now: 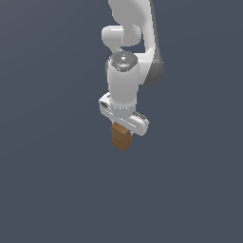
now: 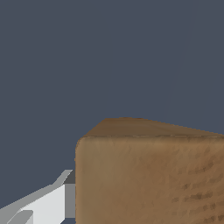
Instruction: Pick up the object and move it to a goal position.
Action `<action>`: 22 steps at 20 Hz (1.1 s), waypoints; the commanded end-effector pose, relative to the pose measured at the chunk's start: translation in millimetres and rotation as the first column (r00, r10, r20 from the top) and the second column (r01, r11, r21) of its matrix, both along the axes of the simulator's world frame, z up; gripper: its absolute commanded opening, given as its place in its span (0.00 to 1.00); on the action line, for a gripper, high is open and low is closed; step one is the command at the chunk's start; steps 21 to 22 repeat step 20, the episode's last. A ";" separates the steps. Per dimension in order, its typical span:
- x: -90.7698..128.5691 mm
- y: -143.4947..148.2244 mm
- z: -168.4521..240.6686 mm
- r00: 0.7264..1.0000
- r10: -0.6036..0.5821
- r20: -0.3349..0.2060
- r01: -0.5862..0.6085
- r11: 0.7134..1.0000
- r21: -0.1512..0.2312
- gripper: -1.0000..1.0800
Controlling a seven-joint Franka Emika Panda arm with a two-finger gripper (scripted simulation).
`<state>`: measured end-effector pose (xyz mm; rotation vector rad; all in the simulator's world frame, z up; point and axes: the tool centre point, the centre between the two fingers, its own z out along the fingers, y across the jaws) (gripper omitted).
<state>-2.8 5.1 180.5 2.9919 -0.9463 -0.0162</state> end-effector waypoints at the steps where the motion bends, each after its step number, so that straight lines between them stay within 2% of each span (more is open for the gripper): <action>1: -8.9 22.0 18.1 1.000 0.001 0.011 -0.001 1.000 0.000 0.00; 7: -30.8 65.8 44.8 1.000 0.001 0.011 -0.001 1.000 -0.001 0.00; 11: -39.8 85.0 56.6 1.000 0.000 0.011 0.000 1.000 -0.001 0.00; 15: -43.5 94.0 62.0 1.000 0.000 0.011 0.000 1.000 -0.001 0.00; 22: -41.8 93.0 61.2 1.000 0.000 0.011 0.000 1.000 0.000 0.00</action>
